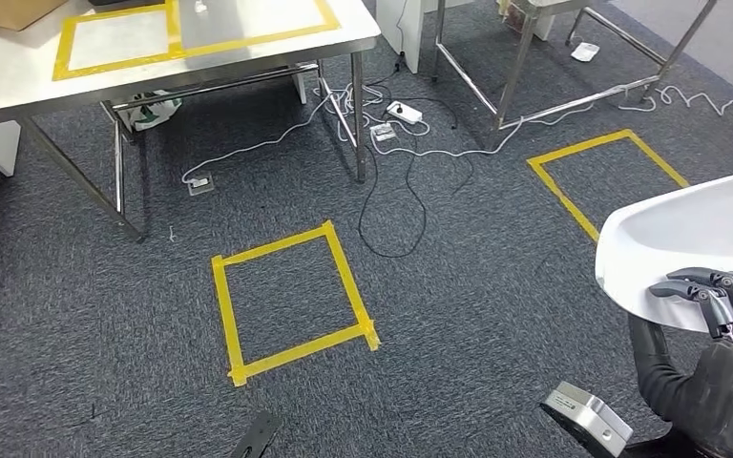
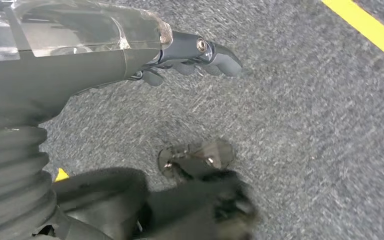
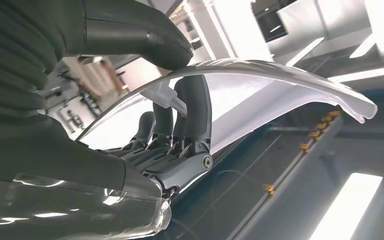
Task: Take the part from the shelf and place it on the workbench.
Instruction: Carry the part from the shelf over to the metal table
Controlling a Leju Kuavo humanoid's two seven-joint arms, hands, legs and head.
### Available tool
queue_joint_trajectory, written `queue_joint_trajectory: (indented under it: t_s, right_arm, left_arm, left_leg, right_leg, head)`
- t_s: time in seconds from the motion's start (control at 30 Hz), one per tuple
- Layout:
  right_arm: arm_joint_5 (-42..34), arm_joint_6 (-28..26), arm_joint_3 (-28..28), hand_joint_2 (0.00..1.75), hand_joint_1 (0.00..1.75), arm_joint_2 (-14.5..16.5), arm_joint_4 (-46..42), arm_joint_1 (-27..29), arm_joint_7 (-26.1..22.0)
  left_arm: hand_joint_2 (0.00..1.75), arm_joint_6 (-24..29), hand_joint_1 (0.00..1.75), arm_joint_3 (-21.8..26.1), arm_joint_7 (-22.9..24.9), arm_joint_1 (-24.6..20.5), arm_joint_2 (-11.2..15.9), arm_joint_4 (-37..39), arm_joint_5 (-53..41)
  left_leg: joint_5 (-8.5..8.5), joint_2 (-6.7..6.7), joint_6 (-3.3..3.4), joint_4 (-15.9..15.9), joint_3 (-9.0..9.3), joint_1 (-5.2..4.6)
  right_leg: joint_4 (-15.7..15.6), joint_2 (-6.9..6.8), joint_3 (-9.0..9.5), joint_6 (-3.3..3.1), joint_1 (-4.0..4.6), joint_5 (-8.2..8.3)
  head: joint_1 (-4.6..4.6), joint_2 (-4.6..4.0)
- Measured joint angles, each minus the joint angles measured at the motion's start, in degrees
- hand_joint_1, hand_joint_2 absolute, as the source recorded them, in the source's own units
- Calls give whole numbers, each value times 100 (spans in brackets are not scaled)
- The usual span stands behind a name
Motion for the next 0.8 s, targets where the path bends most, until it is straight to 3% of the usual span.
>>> queue_joint_trajectory:
  t_s: [0.07, 0.17, 0.23, 0.3, 0.33, 0.37, 0.4, 0.43, 0.5, 0.53, 0.6, 0.63, 0.67, 0.7, 0.77, 0.8]
  right_arm:
    - [1, 4, 18, 175, 175, 3, -1, -15, 0]
    - [2, 22, 27, 175, 175, 11, 1, -35, 0]
    - [3, 38, 28, 175, 175, 17, 0, -43, 0]
    - [6, 62, 31, 175, 175, 18, -1, -45, 0]
    - [10, 80, 35, 175, 175, 19, 0, -44, 0]
    - [20, 99, 39, 175, 175, 19, 1, -45, 0]
    - [32, 115, 43, 175, 175, 20, 1, -45, 0]
    - [45, 132, 45, 175, 175, 20, 1, -47, 0]
    - [63, 164, 45, 175, 175, 17, -2, -58, 0]
    - [70, 178, 44, 175, 175, 17, -5, -67, 1]
    - [83, 198, 44, 175, 175, 11, -15, -91, 2]
    - [90, 204, 44, 175, 175, 9, -22, -101, 2]
    - [94, 211, 46, 175, 175, 6, -28, -114, 2]
    - [98, 216, 50, 175, 175, 8, -35, -121, 2]
    - [106, 234, 60, 175, 175, 12, -47, -128, 3]
    - [109, 245, 68, 175, 175, 14, -50, -123, 4]
  left_arm:
    - [175, 1, 0, 2, -2, -1, -5, 0, 0]
    - [175, -2, 0, 12, -3, 10, -7, 1, 3]
    - [175, -3, 0, 27, -6, 8, -12, 0, 6]
    - [175, -10, 0, 40, -9, 5, -27, 0, -1]
    - [175, -17, 0, 44, -8, 6, -37, 0, -7]
    - [175, -26, 0, 45, -3, 10, -45, 1, -14]
    - [175, -32, 0, 46, 3, 16, -51, 1, -21]
    - [175, -36, 0, 46, 13, 22, -55, 1, -25]
    - [175, -38, 0, 46, 26, 26, -67, 0, -29]
    - [175, -40, 0, 47, 33, 25, -76, 1, -31]
    - [175, -50, 0, 49, 40, 29, -100, -1, -33]
    - [175, -56, 0, 50, 43, 35, -106, -1, -33]
    - [175, -61, 0, 50, 43, 45, -109, -2, -30]
    - [175, -63, 0, 50, 43, 52, -108, -2, -26]
    - [175, -63, 0, 51, 43, 48, -104, -2, -18]
    - [175, -63, 0, 51, 43, 41, -104, -2, -17]
  left_leg:
    - [60, 183, 73, -313, 155, -17]
    - [63, 16, 232, -316, 131, -40]
    - [86, -127, 303, -325, 133, -35]
    - [99, -272, 353, -326, 132, -41]
    - [103, -354, 370, -326, 132, -51]
    - [107, -441, 382, -325, 134, -65]
    - [112, -528, 391, -325, 137, -79]
    - [117, -613, 396, -325, 144, -92]
    - [128, -763, 392, -324, 149, -110]
    - [139, -833, 378, -319, 137, -107]
    - [175, -950, 319, -321, 83, -76]
    - [200, -1014, 280, -332, 56, -63]
    - [202, -966, 249, -330, 39, -62]
    - [156, -809, 219, -287, 10, -73]
    - [-122, -425, 168, 89, -164, -77]
    - [-310, -321, 137, 409, -312, -64]
  right_leg:
    - [70, -79, 2, 73, 16, -56]
    - [105, -154, 22, 129, -8, -115]
    - [392, 53, -80, 169, -41, -346]
    - [1100, 314, -386, 183, -50, -729]
    - [1463, 369, -557, 177, -45, -867]
    - [1687, 397, -672, 160, -39, -905]
    - [1711, 416, -701, 130, -31, -827]
    - [1514, 447, -628, 85, -18, -647]
    - [783, 655, -321, -40, 11, -228]
    - [469, 775, -189, -88, 22, -105]
    - [196, 895, -85, -132, 44, -66]
    - [145, 841, -75, -127, 51, -53]
    - [95, 771, -58, -120, 47, -28]
    - [36, 704, -35, -120, 40, 3]
    - [-55, 555, 3, -121, 23, 53]
    - [-62, 486, 7, -128, 25, 57]
  head:
    - [-3, 0]
    - [1, 0]
    - [15, 0]
    - [37, 0]
    - [43, 0]
    - [49, 0]
    - [51, 0]
    - [52, 0]
    - [49, 0]
    - [43, 0]
    - [43, 0]
    - [50, 0]
    - [58, 0]
    - [50, 0]
    - [12, 0]
    - [-6, 0]
